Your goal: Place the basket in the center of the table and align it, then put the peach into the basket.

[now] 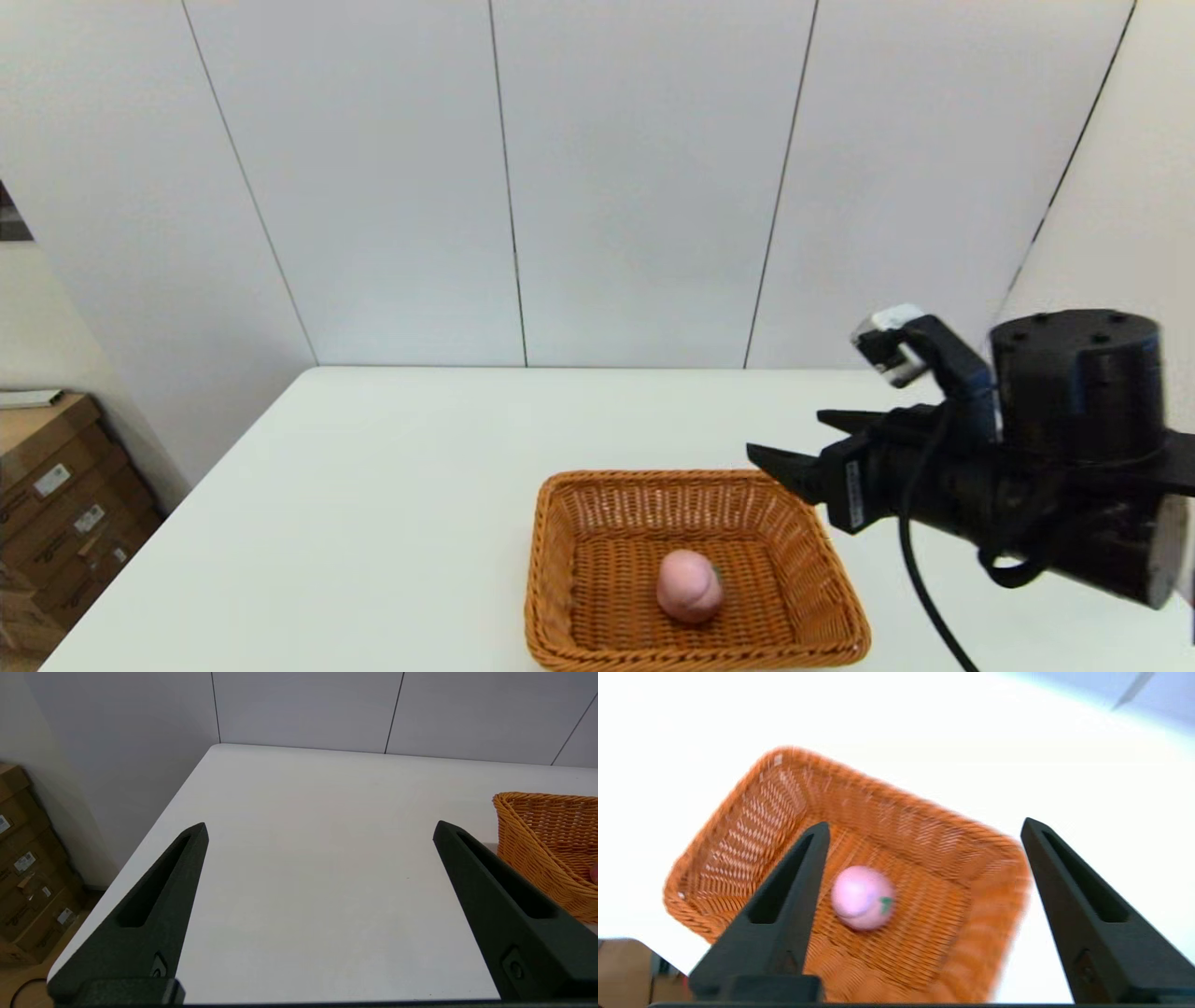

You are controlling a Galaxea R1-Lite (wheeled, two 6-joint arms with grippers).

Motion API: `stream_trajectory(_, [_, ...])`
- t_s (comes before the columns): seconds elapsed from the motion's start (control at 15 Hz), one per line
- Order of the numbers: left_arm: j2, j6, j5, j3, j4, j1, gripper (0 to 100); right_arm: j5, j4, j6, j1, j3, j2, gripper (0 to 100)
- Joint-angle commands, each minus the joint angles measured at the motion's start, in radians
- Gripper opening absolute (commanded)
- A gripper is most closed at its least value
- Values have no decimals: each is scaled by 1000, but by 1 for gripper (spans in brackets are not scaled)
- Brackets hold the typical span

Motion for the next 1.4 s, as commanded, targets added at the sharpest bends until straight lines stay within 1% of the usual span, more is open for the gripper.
stream_trajectory(0.07, [0, -1, 1, 0, 0, 0, 100, -81, 191, -65, -104, 47, -459, 100])
stream_trajectory(0.13, [0, -1, 1, 0, 0, 0, 100, -84, 260, -87, -116, 46, -554, 100])
stream_trajectory(0.2, [0, -1, 1, 0, 0, 0, 100, -90, 351, -125, -124, 41, -643, 100])
stream_trajectory(0.27, [0, -1, 1, 0, 0, 0, 100, -107, 432, -170, -170, 44, -722, 100])
stream_trajectory(0.33, [0, -1, 1, 0, 0, 0, 100, -109, 496, -214, -253, 58, -788, 100])
stream_trajectory(0.4, [0, -1, 1, 0, 0, 0, 100, -101, 524, -234, -351, 81, -873, 100])
stream_trajectory(0.67, [0, -1, 1, 0, 0, 0, 100, -98, 526, -237, -504, 230, -1127, 100])
stream_trajectory(0.8, [0, -1, 1, 0, 0, 0, 100, -98, 530, -233, -561, 291, -1226, 100])
stream_trajectory(1.0, [0, -1, 1, 0, 0, 0, 100, -95, 516, -225, -572, 396, -1363, 100])
stream_trajectory(1.07, [0, -1, 1, 0, 0, 0, 100, -95, 516, -210, -572, 420, -1404, 100])
stream_trajectory(1.13, [0, -1, 1, 0, 0, 0, 100, -86, 518, -180, -572, 443, -1447, 100])
stream_trajectory(1.2, [0, -1, 1, 0, 0, 0, 100, -56, 516, -145, -572, 462, -1489, 100])
stream_trajectory(1.27, [0, -1, 1, 0, 0, 0, 100, -49, 516, -116, -572, 485, -1489, 100])
stream_trajectory(1.33, [0, -1, 1, 0, 0, 0, 100, -46, 515, -99, -572, 505, -1489, 100])
stream_trajectory(1.4, [0, -1, 1, 0, 0, 0, 100, -43, 512, -99, -572, 538, -1489, 100])
